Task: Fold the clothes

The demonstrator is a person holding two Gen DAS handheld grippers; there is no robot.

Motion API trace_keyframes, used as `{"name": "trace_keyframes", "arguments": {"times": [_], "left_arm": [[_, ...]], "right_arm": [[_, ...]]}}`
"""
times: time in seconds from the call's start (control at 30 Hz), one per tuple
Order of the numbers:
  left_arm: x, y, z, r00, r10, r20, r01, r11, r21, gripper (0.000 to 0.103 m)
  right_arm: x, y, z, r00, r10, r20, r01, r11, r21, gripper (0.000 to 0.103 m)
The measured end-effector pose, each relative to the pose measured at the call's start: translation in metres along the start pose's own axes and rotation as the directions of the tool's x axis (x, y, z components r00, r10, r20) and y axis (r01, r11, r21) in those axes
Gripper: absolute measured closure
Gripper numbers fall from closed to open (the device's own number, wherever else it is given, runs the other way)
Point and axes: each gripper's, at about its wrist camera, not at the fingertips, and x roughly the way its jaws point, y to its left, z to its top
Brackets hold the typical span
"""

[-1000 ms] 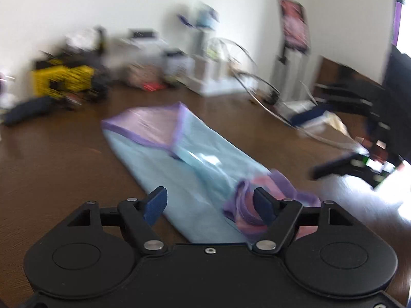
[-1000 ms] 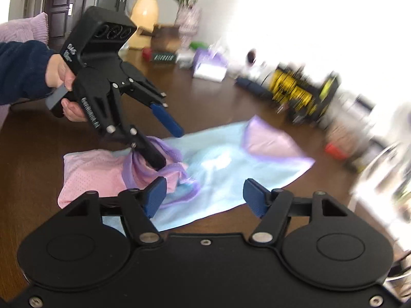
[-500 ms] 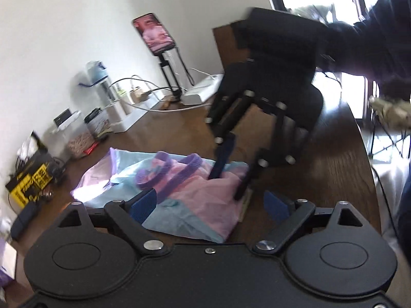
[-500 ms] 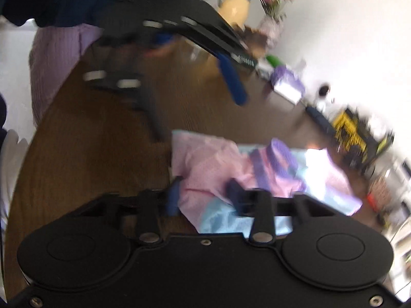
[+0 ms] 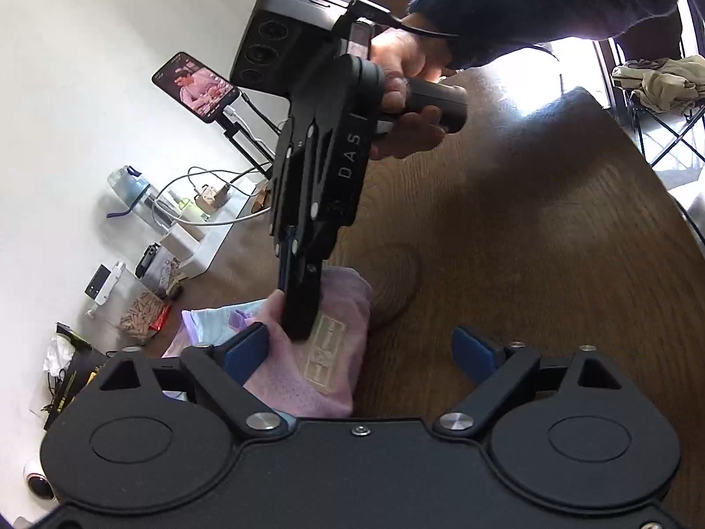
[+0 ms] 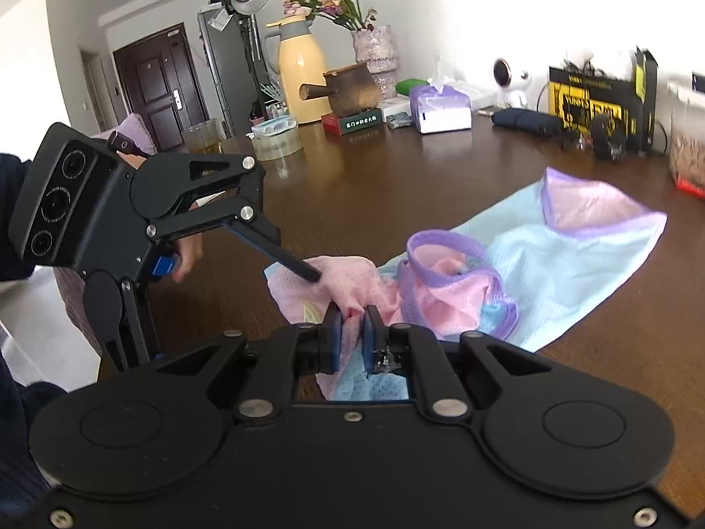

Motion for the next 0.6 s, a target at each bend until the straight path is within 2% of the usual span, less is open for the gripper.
{"name": "trace_keyframes", "arguments": {"times": [0.1,0.2,0.33,0.37,0.4,0.47,0.53,0.6], "left_arm": [[0.008,0.006,-0.002,1.0,0.0,-0.029,0.0,1.0,0.003,0.037],[0.009,0.016,-0.005,0.999,0.007,-0.036,-0.008,1.0,-0.008,0.037],[0.008,0.022,-0.01,0.999,-0.028,-0.04,0.028,1.0,0.006,0.037],[0.009,0.024,-0.01,0.999,-0.031,-0.037,0.031,0.999,-0.005,0.04],[0.01,0.027,-0.011,0.998,-0.043,-0.043,0.041,0.999,-0.025,0.053],[0.015,0.035,-0.012,0.995,-0.082,-0.056,0.078,0.994,-0.072,0.071],[0.018,0.043,-0.013,0.992,-0.111,-0.057,0.105,0.989,-0.108,0.076],[0.021,0.051,-0.015,0.989,-0.135,-0.054,0.127,0.982,-0.142,0.081]], "right_arm": [[0.003,-0.004,0.0,1.0,-0.021,-0.003,0.021,1.0,-0.003,0.09],[0.006,-0.007,0.001,1.0,-0.025,0.002,0.025,1.0,-0.014,0.09],[0.001,-0.004,-0.002,0.999,-0.037,0.0,0.037,0.999,-0.037,0.089],[0.0,-0.003,-0.002,0.999,-0.041,0.0,0.041,0.998,-0.043,0.089],[-0.001,-0.001,-0.002,0.999,-0.048,-0.001,0.048,0.997,-0.057,0.087],[-0.005,0.005,-0.002,0.998,-0.064,-0.004,0.064,0.993,-0.098,0.079],[-0.007,0.019,-0.003,0.994,-0.11,-0.009,0.106,0.976,-0.189,0.072],[-0.009,0.032,-0.005,0.988,-0.152,-0.011,0.143,0.952,-0.271,0.06]]}}
